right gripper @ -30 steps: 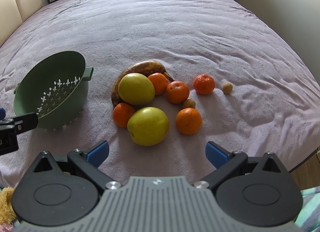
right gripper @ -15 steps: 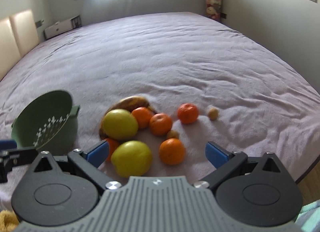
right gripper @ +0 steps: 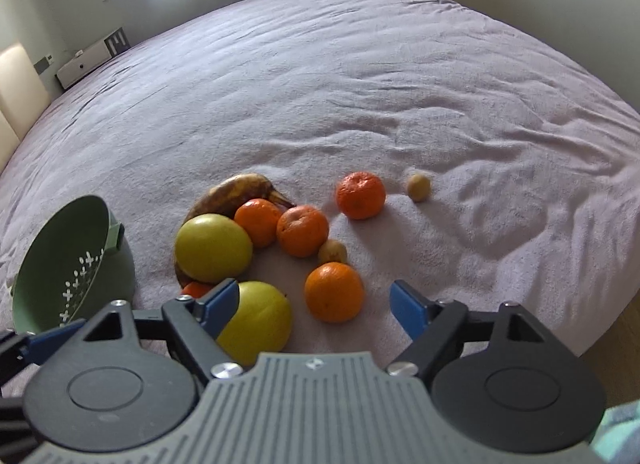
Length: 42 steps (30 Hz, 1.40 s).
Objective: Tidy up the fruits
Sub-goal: 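Move left tool toward a yellow-green pear while right tool approaches an orange, then close left gripper on the yellow-green pear while right gripper closes on the orange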
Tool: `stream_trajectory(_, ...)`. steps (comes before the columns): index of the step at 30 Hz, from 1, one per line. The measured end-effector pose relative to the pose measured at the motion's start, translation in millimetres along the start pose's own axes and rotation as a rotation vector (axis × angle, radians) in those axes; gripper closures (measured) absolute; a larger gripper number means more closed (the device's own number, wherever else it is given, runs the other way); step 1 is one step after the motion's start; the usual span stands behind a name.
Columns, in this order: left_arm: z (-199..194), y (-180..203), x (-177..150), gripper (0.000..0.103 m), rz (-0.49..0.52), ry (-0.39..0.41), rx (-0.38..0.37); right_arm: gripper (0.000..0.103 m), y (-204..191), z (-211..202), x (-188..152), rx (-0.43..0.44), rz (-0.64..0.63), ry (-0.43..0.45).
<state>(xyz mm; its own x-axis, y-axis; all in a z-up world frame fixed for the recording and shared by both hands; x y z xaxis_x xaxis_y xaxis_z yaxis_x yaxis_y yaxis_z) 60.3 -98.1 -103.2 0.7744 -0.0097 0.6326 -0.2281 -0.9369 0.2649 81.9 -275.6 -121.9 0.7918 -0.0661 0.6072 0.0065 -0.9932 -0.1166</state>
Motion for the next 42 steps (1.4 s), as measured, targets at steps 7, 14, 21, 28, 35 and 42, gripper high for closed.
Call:
stream_trajectory(7, 25.0, 12.7, -9.5, 0.020, 0.040, -0.014, -0.027, 0.018, 11.9, 18.1, -8.4, -0.041, 0.040, -0.067)
stream_trajectory(14, 43.6, 13.6, -10.6, 0.016, 0.022, -0.029, -0.028, 0.029, 10.2, 23.7, -5.7, -0.034, 0.023, -0.044)
stream_trajectory(21, 58.9, 14.1, -11.9, 0.016, -0.003, -0.051, -0.046, 0.035, 13.4, 40.6, -5.1, -0.017, 0.075, -0.091)
stream_trajectory(28, 71.3, 16.3, -13.4, 0.018, -0.009, -0.068, -0.057, 0.038, 12.1, 55.7, -5.9, -0.007, 0.090, -0.115)
stream_trajectory(35, 79.0, 19.5, -14.1, 0.018, 0.002, -0.076, -0.061, 0.044, 9.7, 64.3, -8.5, 0.012, 0.095, -0.133)
stream_trajectory(42, 81.9, 20.5, -15.3, 0.016, 0.003, -0.080, -0.068, 0.055, 13.5, 73.6, -14.5, 0.020, 0.126, -0.167)
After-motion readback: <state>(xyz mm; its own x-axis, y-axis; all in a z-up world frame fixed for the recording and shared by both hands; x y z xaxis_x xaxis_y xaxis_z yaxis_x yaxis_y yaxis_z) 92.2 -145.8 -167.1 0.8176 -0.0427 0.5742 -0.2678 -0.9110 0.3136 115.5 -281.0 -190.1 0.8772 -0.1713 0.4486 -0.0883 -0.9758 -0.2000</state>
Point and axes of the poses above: each gripper's, at about its wrist camera, not at the fingertips, and z roughly the way its jaws point, y to its right, x to its top, the point moved 7 cm from there along z, roughly the way its jaws point, and after that the axes turned 11 degrees about -z, right-handed, at the moved point
